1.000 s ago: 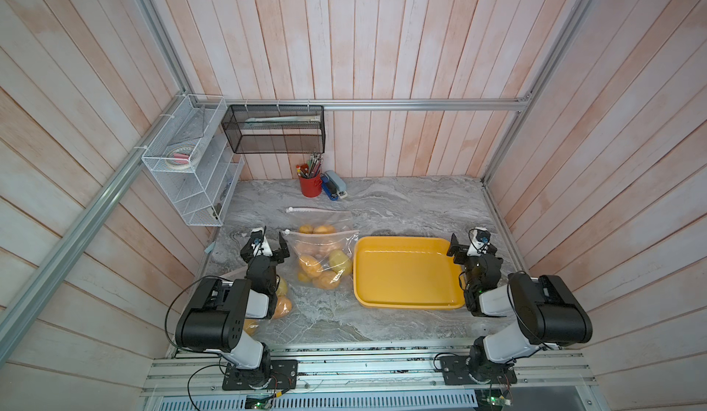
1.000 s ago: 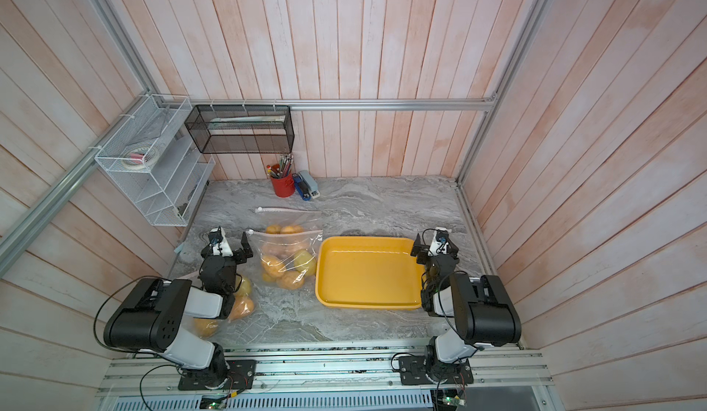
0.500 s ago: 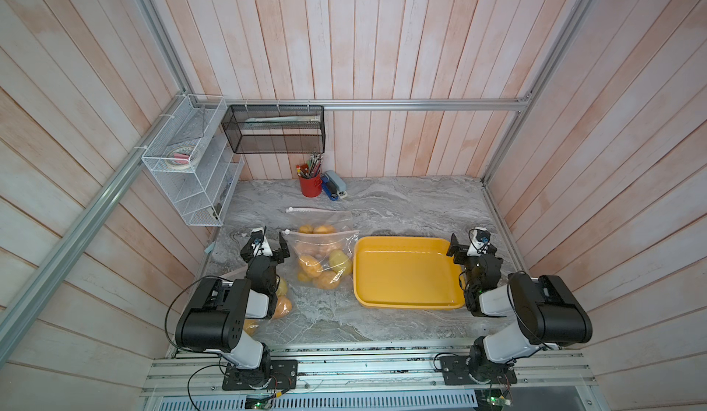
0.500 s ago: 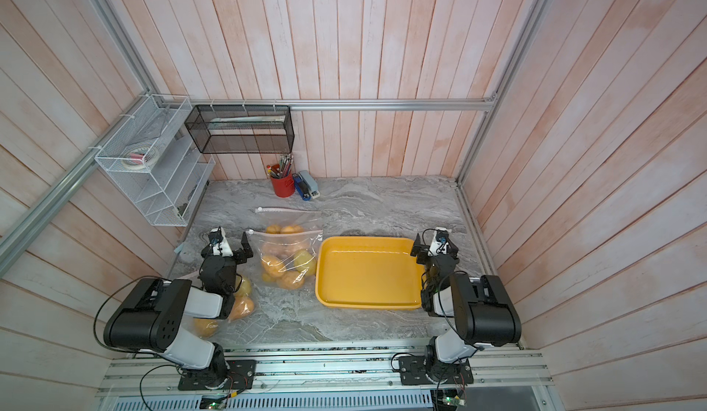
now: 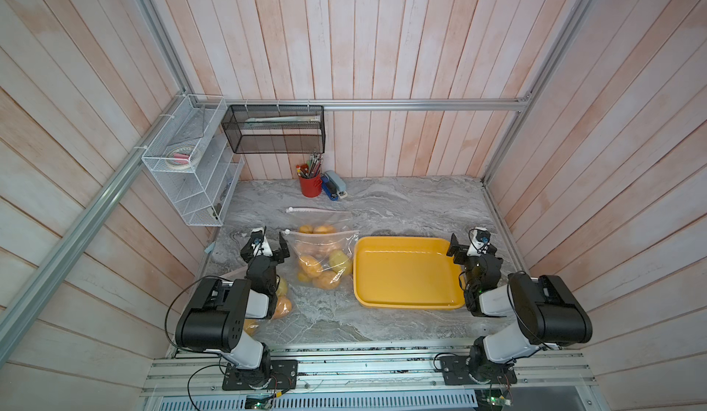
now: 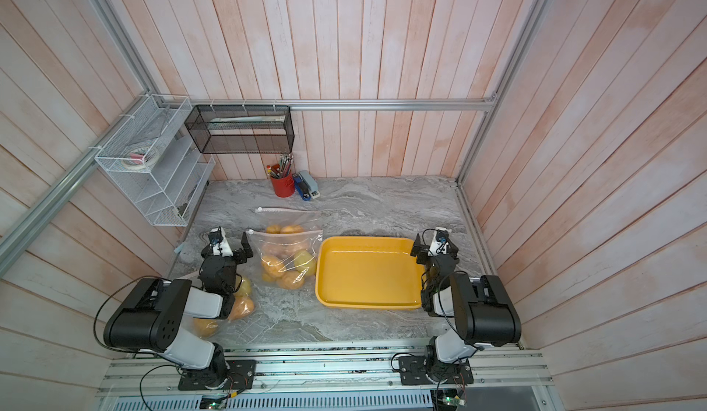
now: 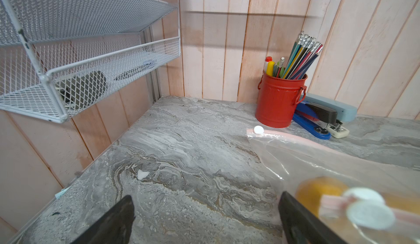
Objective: Put the potatoes into a zipper bag and zip it
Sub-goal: Reset both arms
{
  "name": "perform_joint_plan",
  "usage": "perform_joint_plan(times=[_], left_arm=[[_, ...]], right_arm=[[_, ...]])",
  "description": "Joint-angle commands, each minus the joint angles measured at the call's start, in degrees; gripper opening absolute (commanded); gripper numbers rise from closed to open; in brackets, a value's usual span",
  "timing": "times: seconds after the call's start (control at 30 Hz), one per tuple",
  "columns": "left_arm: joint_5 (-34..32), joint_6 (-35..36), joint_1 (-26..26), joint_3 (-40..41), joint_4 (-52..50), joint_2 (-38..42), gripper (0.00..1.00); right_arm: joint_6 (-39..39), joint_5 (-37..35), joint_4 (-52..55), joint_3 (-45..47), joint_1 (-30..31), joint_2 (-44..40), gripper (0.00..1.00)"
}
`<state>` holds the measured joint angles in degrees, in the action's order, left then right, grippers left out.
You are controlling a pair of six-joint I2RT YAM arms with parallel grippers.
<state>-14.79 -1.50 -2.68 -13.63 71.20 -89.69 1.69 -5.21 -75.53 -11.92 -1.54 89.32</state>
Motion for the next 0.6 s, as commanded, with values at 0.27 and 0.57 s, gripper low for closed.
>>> perform_joint_plan(times=[0.27,0.57], left_arm=[[0.91,0.54,0.3,-0.48,0.15,-0.53,1.0],[0.98,0.51,0.29,-0.53,0.15,-0.41,1.0]], right_arm=[[-3.45,8.41,-27.41,16.5,0.29,-1.59,0.98],[1.49,-7.02,-8.15,1.98,1.01,1.69,0.98]])
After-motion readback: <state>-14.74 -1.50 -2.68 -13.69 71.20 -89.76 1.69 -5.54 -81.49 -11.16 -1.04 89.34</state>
